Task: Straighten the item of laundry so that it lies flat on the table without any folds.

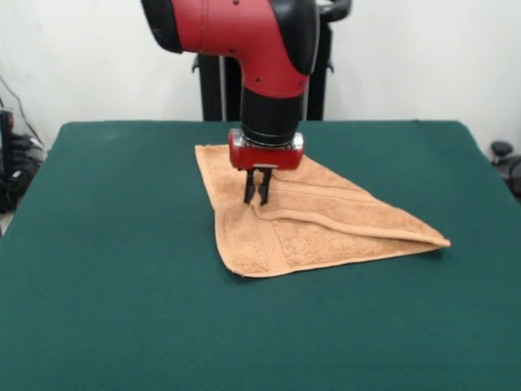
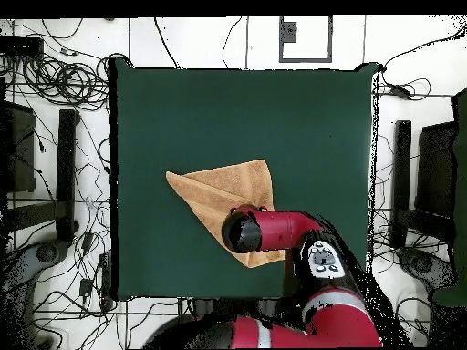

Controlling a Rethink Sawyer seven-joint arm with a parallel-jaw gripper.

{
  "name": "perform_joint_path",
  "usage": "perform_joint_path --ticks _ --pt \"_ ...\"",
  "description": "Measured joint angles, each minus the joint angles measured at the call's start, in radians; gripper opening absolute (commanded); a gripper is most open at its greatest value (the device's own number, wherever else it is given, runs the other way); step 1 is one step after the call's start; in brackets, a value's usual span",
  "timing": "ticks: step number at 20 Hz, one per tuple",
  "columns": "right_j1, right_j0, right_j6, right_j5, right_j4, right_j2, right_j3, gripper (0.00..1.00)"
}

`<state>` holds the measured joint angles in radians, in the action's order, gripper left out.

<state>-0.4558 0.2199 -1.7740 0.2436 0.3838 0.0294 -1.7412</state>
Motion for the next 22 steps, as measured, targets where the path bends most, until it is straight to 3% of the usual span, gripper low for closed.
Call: perform_joint_path --ticks 7,15,22 --pt "0.012 -0.053 0.000 0.000 -0.006 0.045 0.019 0.00" --pt "0.002 -0.055 0.000 0.000 -0.036 0.047 0.006 0.00" --pt "-0.084 -0.064 0.000 0.000 -0.093 0.047 -0.079 0.00"
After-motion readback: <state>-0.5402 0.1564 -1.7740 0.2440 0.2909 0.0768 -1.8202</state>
